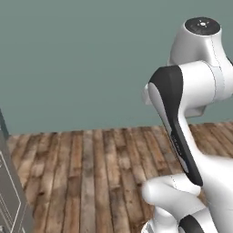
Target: Retrieve the tupperware and aluminum foil from the cabinet and place them on the dining counter near the plate with cucumber and sweet potato to prepare for storing leftovers.
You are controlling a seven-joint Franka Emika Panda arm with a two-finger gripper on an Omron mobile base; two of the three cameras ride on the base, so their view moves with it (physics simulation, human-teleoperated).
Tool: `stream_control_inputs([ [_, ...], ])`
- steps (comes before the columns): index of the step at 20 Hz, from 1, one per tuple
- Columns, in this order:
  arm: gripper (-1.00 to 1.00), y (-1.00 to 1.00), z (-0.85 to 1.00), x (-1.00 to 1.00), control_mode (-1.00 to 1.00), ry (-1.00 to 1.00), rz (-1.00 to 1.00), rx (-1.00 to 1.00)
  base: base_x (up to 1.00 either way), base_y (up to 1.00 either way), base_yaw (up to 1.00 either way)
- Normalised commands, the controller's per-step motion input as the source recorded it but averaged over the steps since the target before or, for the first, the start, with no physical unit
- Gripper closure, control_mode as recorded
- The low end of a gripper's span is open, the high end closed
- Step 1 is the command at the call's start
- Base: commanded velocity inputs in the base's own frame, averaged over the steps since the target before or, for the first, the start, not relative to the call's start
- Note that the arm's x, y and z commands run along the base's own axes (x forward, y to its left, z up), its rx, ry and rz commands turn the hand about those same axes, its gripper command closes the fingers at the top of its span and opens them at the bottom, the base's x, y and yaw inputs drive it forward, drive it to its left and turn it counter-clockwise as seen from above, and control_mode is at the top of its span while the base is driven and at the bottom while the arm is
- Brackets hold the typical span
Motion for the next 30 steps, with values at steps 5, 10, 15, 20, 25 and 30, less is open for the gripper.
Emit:
stream_control_inputs([
  [5, 1.00, 0.00, 0.00, 0.00, 1.00, 0.00, 0.00, 0.00, 0.51, 0.00, -0.70],
  [10, 1.00, 0.00, 0.00, 0.00, 1.00, 0.00, 0.00, 0.00, 0.52, 0.00, -0.70],
  [15, 1.00, 0.00, 0.00, 0.00, 1.00, 0.00, 0.00, 0.00, 0.49, 0.00, -0.71],
  [20, 1.00, 0.00, 0.00, 0.00, 1.00, 0.00, 0.00, 0.00, 0.49, 0.00, -0.71],
  [25, 1.00, 0.00, 0.00, 0.00, 1.00, 0.00, 0.00, 0.00, 0.50, 0.07, -0.71],
  [30, 1.00, 0.00, 0.00, 0.00, 1.00, 0.00, 0.00, 0.00, 0.64, 0.30, -0.67],
])
